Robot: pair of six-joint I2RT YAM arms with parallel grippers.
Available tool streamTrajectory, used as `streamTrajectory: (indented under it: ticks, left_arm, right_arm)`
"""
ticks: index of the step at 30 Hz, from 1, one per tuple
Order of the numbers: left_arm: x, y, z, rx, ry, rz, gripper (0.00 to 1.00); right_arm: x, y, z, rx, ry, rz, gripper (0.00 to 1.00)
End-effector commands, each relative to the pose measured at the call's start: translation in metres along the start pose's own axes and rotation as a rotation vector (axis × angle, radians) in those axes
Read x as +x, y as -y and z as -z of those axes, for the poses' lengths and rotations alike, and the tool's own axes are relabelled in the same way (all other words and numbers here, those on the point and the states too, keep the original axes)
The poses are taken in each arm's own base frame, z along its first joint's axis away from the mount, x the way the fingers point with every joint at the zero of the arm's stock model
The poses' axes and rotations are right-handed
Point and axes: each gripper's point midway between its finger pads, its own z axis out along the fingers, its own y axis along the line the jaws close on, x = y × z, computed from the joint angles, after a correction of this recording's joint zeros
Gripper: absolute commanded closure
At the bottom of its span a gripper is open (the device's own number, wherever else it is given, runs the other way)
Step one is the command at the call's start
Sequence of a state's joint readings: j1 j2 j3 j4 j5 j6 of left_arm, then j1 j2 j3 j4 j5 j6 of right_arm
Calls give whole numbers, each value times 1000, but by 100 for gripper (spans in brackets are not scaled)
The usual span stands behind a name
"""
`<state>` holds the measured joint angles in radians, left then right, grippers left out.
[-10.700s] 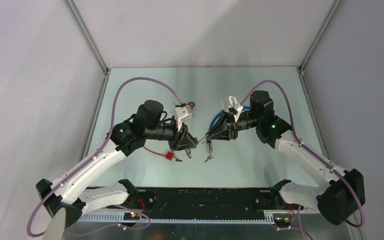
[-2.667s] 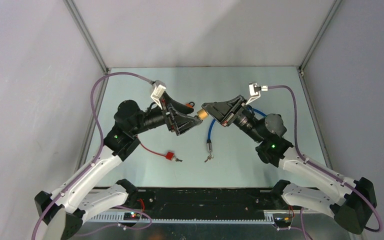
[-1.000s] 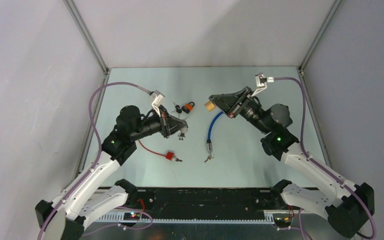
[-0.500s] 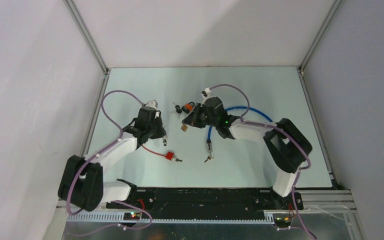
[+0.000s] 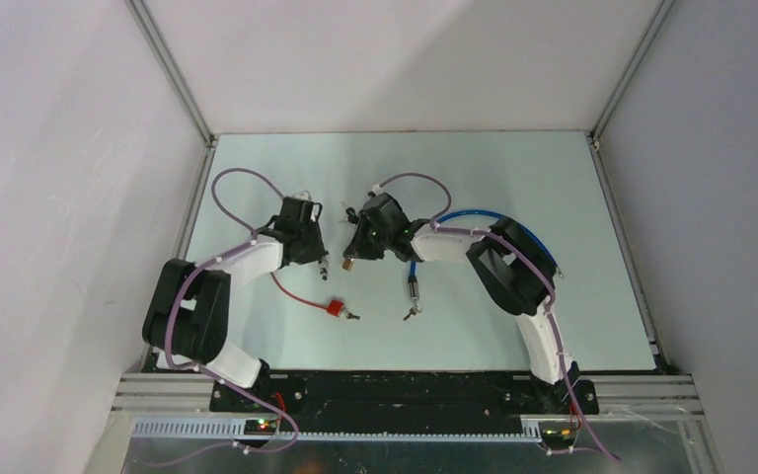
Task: Lock with the key
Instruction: Place the lock at the center of the board, then pick up the lock from the center of the board.
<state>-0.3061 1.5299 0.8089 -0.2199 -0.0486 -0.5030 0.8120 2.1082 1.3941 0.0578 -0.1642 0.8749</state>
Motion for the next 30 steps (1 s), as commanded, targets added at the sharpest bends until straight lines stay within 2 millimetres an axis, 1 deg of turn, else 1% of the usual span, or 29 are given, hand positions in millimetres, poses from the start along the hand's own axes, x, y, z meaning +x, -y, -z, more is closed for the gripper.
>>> streamTrajectory:
  ticks: [1, 2, 3, 4, 5, 6, 7, 8, 9, 10, 11, 12, 13, 14, 15, 16, 17, 18, 19, 20, 21, 22, 23, 24, 26, 27, 28, 29, 30]
  left_arm:
    - [-29, 9, -1, 35, 56, 4, 96]
    - [-29, 10, -2, 42, 50, 16, 93]
    - [-29, 8, -3, 41, 45, 29, 89]
    - [-27, 13, -3, 68, 31, 43, 79]
    - [-27, 14, -2, 76, 29, 48, 75]
    - [-25, 13, -2, 78, 25, 57, 67]
    - [-27, 13, 1, 79, 33, 63, 62]
    - [-27, 11, 1, 72, 36, 73, 55]
    - [-30, 10, 5, 71, 52, 79, 51]
    - [-32, 9, 7, 64, 62, 85, 48]
    - [-39, 4, 12, 41, 95, 91, 47]
    - [-40, 2, 15, 30, 103, 96, 45]
    - [-47, 0, 23, 20, 137, 99, 45]
    - [-49, -1, 27, 14, 147, 101, 44]
    - [-56, -1, 36, 12, 179, 102, 44]
    - [-58, -1, 40, 10, 187, 102, 44]
    - [-64, 0, 49, 15, 215, 104, 44]
    - [-65, 0, 54, 16, 222, 102, 43]
    - [-71, 1, 62, 22, 248, 103, 42]
    - [-71, 1, 66, 23, 251, 103, 41]
    - [-75, 2, 75, 34, 276, 105, 40]
    - [-75, 2, 78, 36, 280, 104, 38]
    - [-78, 4, 87, 54, 300, 101, 37]
    - [-76, 5, 89, 61, 301, 97, 34]
    - [-75, 7, 98, 86, 315, 87, 28]
    - [-74, 9, 103, 104, 323, 81, 23]
    - [-74, 10, 108, 117, 335, 77, 21]
    - [-71, 11, 108, 128, 328, 70, 15]
    - [-70, 12, 112, 140, 337, 68, 10]
  right_arm:
    - [6, 7, -13, 66, -22, -3, 100]
    - [7, 9, -17, 69, -26, -3, 100]
    - [6, 6, -18, 63, -24, 1, 98]
    - [9, 8, -21, 70, -37, 3, 97]
    - [6, 5, -22, 64, -35, 4, 93]
    - [8, 6, -24, 64, -46, 6, 91]
    - [7, 2, -24, 51, -50, 10, 87]
    - [6, 1, -24, 52, -55, 11, 84]
    - [3, -3, -23, 45, -50, 20, 79]
    - [2, -2, -21, 54, -51, 23, 76]
    - [-2, -5, -18, 56, -40, 30, 70]
    - [-4, -5, -15, 63, -37, 32, 66]
    - [-10, -6, -9, 73, -20, 42, 62]
    - [-15, -5, -5, 88, -8, 45, 59]
    - [-26, -8, 3, 98, 32, 65, 54]
    - [-29, -6, 7, 119, 41, 74, 52]
    - [-39, -9, 15, 131, 77, 97, 47]
    - [-43, -6, 20, 146, 85, 103, 46]
    - [-52, -8, 28, 155, 114, 117, 44]
    - [-58, -4, 34, 173, 126, 118, 43]
    - [-68, -6, 43, 184, 161, 129, 41]
    - [-72, 0, 50, 206, 168, 128, 41]
    - [-80, -4, 61, 206, 194, 143, 40]
    - [-84, 4, 68, 230, 199, 144, 38]
    - [-99, 9, 95, 262, 231, 190, 37]
    - [-100, 19, 103, 303, 229, 200, 37]
    - [-104, 27, 114, 327, 235, 228, 37]
    - [-103, 37, 120, 361, 222, 240, 37]
    - [-105, 50, 129, 403, 221, 256, 37]
